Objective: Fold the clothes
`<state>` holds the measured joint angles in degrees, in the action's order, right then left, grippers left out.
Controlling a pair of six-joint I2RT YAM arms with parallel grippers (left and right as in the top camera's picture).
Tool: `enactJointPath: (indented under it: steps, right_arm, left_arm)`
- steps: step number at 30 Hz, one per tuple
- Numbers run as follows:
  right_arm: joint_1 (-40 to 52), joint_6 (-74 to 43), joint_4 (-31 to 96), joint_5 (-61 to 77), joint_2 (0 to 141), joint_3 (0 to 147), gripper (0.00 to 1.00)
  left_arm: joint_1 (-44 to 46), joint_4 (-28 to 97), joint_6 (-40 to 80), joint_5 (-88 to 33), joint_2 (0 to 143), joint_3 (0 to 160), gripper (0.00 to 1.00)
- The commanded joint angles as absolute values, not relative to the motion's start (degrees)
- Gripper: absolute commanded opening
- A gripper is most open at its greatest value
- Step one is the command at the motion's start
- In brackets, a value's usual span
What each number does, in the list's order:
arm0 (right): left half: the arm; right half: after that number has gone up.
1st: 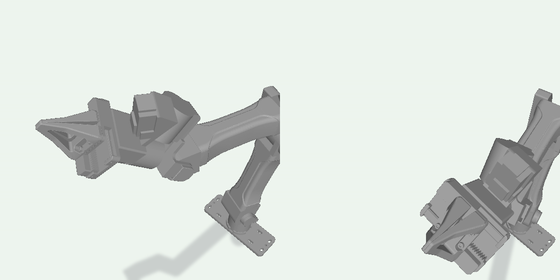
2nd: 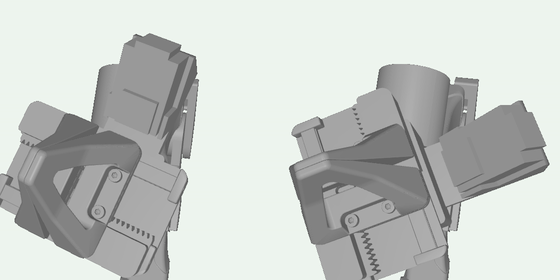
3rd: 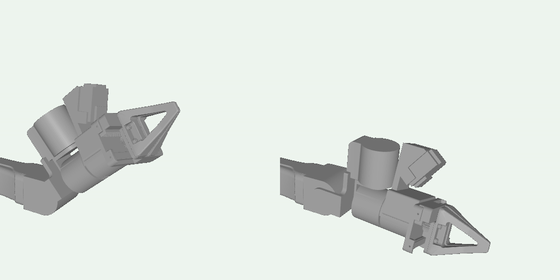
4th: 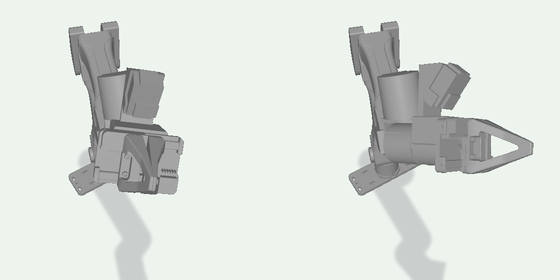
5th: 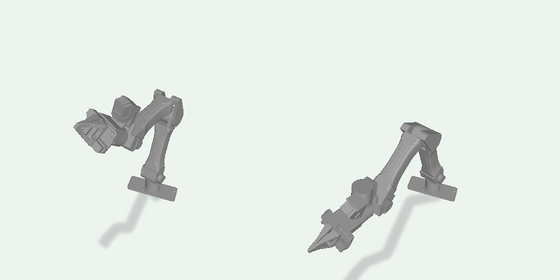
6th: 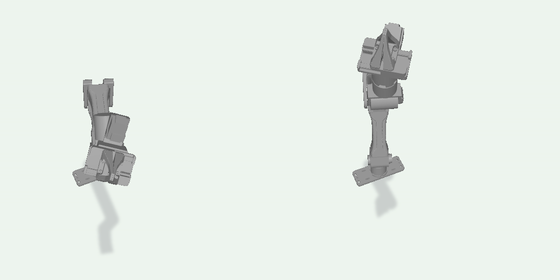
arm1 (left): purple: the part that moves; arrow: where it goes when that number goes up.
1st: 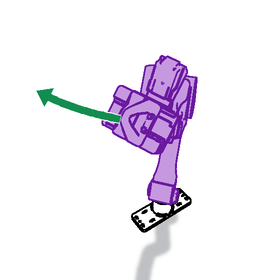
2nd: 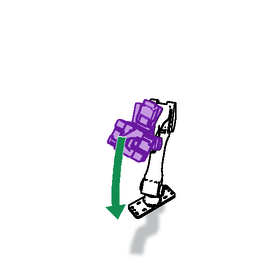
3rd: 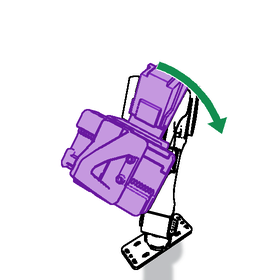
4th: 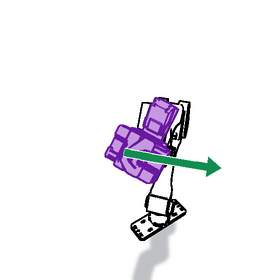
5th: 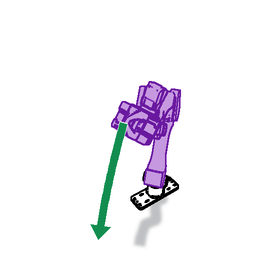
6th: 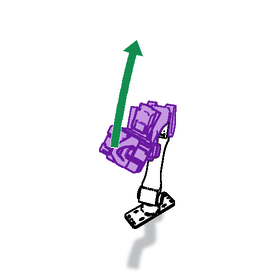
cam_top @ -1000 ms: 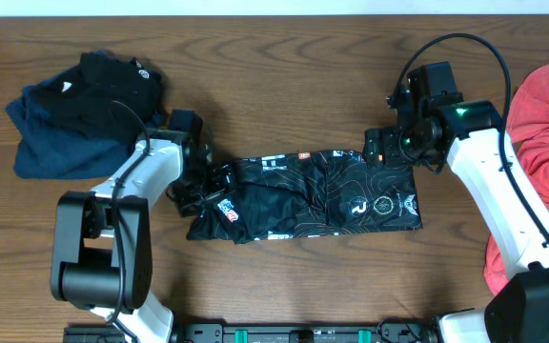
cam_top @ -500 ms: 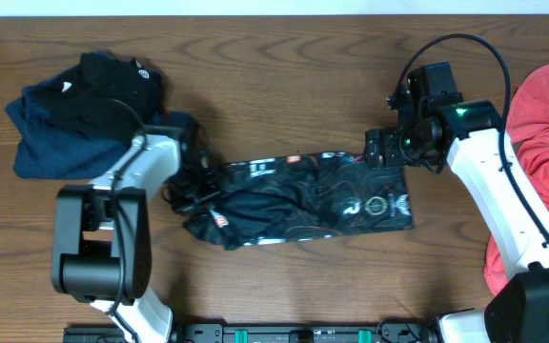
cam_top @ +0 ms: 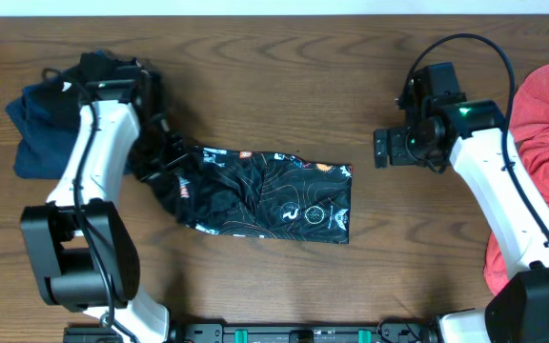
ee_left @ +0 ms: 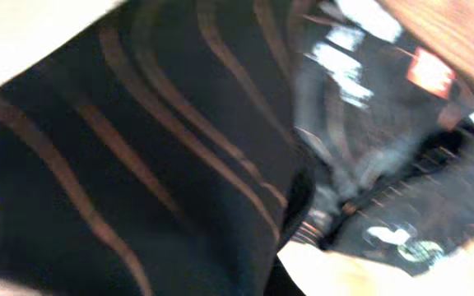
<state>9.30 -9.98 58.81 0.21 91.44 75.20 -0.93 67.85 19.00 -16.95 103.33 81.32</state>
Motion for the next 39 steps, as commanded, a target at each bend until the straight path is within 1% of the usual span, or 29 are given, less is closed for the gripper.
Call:
enactJointPath:
  steps: [1, 6, 10, 16, 28, 39]
  right_arm:
    - [6.35, -13.04, 59.22, -3.01, 91.50, 74.87, 0.99]
    - [2.07, -13.26, 59.81, -2.96, 91.50, 74.89, 0.99]
    - [-0.25, -12.88, 60.99, -2.98, 91.50, 74.89, 0.99]
    - [-2.26, -11.70, 61.80, -2.98, 91.50, 74.87, 0.99]
    - [-2.83, -11.22, 62.87, -2.98, 91.50, 74.87, 0.99]
    - [-2.83, -11.05, 64.12, -2.98, 91.50, 74.87, 0.99]
  left_arm:
    - [4.60, 68.51, 18.98, -20.99, 100.33, 82.72, 0.06]
    - [13.58, 66.96, 21.50, -20.93, 99.83, 82.70, 0.06]
    - [19.92, 62.76, 24.56, -19.66, 99.88, 82.70, 0.06]
    - [26.89, 59.37, 30.28, -15.11, 99.92, 82.70, 0.06]
    - [32.97, 56.36, 31.86, -15.27, 99.92, 82.70, 0.06]
    - [37.01, 52.10, 32.05, -20.01, 99.92, 82.72, 0.06]
